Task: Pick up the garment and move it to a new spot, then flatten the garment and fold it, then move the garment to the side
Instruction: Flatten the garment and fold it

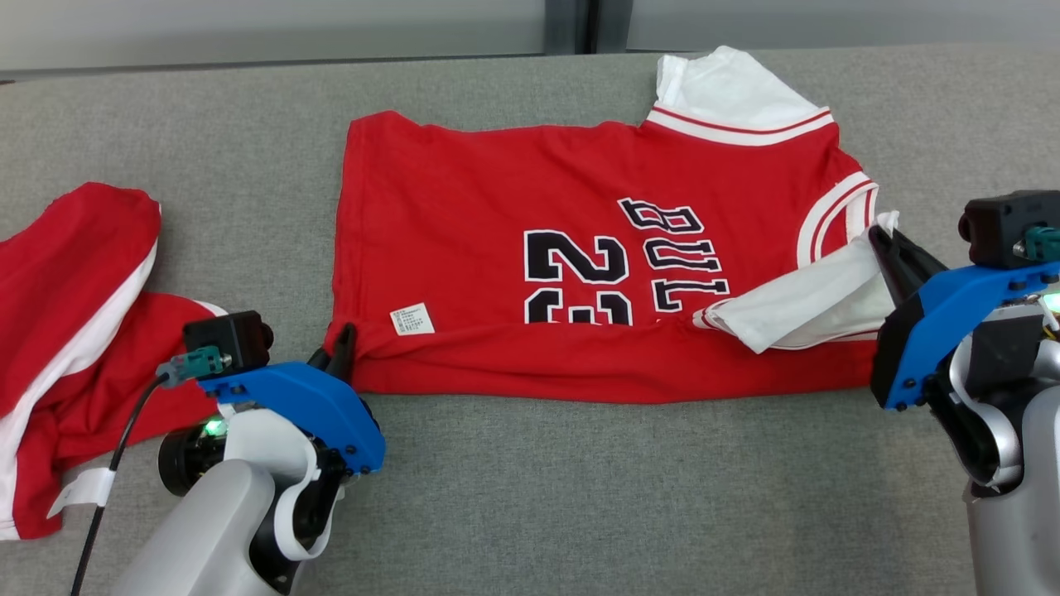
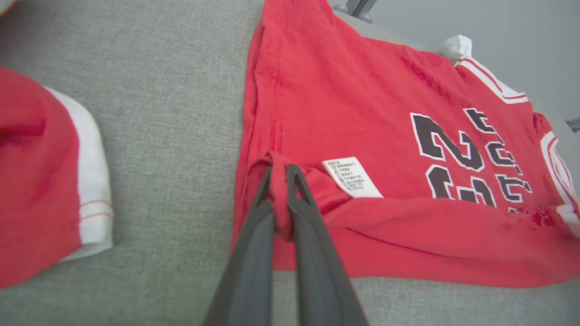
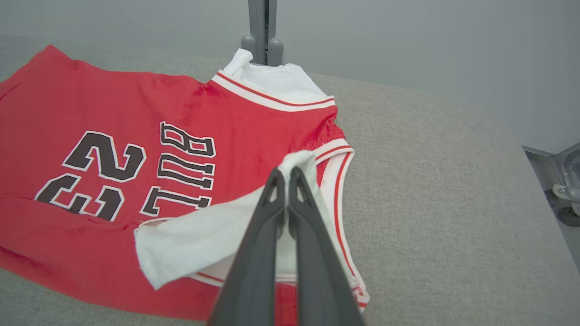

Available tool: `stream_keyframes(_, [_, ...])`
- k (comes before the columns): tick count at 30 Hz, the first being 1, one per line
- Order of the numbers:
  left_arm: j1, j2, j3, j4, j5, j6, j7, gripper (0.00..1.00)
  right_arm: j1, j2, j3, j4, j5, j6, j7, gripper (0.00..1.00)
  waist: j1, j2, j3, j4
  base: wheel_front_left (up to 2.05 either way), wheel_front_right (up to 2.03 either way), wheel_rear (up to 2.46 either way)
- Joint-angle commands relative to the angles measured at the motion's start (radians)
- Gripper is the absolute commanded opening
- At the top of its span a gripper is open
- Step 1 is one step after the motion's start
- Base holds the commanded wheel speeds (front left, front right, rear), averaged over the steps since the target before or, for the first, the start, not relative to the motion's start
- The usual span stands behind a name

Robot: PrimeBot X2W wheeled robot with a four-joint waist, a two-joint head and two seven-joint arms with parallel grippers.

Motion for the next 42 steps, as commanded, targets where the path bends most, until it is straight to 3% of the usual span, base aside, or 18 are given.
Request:
stream_keyframes(1, [-0.020, -0.002, 0.006, 0.007, 0.006, 0.004, 0.000, 0.00, -0.024, -0.008, 0.001, 0.010, -0.003, 0.000, -0.015, 0.00, -0.0003, -0.0003, 0.012, 0.007, 0.00, 0.00, 0.00])
stream_keyframes(9, [-0.064, -0.014, 0.006, 0.051, 0.013, 0.003, -0.008, 0.00, -0.089, 0.002, 0.004, 0.096, -0.024, 0.000, -0.139, 0.00, -0.0003, -0.0003, 0.035, 0.007, 0.00, 0.00, 0.00])
stream_keyframes(10, [-0.065, -0.016, 0.005, 0.054, 0.011, 0.002, -0.008, 0.11, -0.094, 0.005, 0.003, 0.110, -0.026, 0.000, -0.154, 0.00, -0.0003, -0.0003, 0.035, 0.008, 0.00, 0.00, 0.00])
stream_keyframes(11, [-0.066, -0.017, 0.005, 0.058, 0.010, 0.000, -0.011, 0.28, -0.094, 0.008, 0.002, 0.123, -0.027, 0.000, -0.167, 0.00, -0.0003, -0.0003, 0.034, 0.008, 0.00, 0.00, 0.00])
stream_keyframes(12, [-0.066, -0.018, 0.006, 0.062, 0.010, 0.000, -0.013, 0.41, -0.098, 0.014, 0.000, 0.135, -0.024, 0.000, -0.181, 0.36, -0.0003, -0.0003, 0.033, 0.008, 0.00, 0.00, 0.00])
stream_keyframes(13, [-0.065, -0.020, 0.005, 0.066, 0.010, 0.000, -0.015, 0.81, -0.104, 0.018, -0.002, 0.148, -0.021, 0.000, -0.197, 1.00, -0.0003, -0.0003, 0.030, 0.008, 0.00, 0.00, 0.00])
stream_keyframes(14, [-0.064, -0.022, 0.004, 0.069, 0.013, -0.001, -0.021, 1.00, -0.111, 0.022, -0.001, 0.157, -0.017, 0.000, -0.215, 1.00, -0.0003, -0.0003, 0.026, 0.009, 0.00, 0.00, 0.00])
stream_keyframes(22, [0.005, 0.002, -0.007, 0.077, 0.042, 0.017, -0.076, 1.00, -0.097, 0.036, -0.027, 0.226, 0.006, 0.000, -0.313, 1.00, -0.0003, -0.0003, -0.033, 0.007, 0.00, 0.00, 0.00])
stream_keyframes(31, [0.083, 0.017, -0.035, 0.061, 0.069, 0.030, -0.106, 1.00, 0.063, 0.054, -0.143, 0.205, -0.013, 0.000, -0.154, 1.00, -0.0003, -0.0003, -0.068, 0.000, 0.00, 0.00, 0.00])
stream_keyframes(42, [-0.018, -0.012, -0.083, 0.177, 0.119, 0.027, -0.099, 1.00, 0.044, 0.094, -0.224, 0.288, -0.014, 0.000, -0.165, 1.00, -0.0003, -0.0003, -0.004, -0.010, 0.00, 0.00, 0.00])
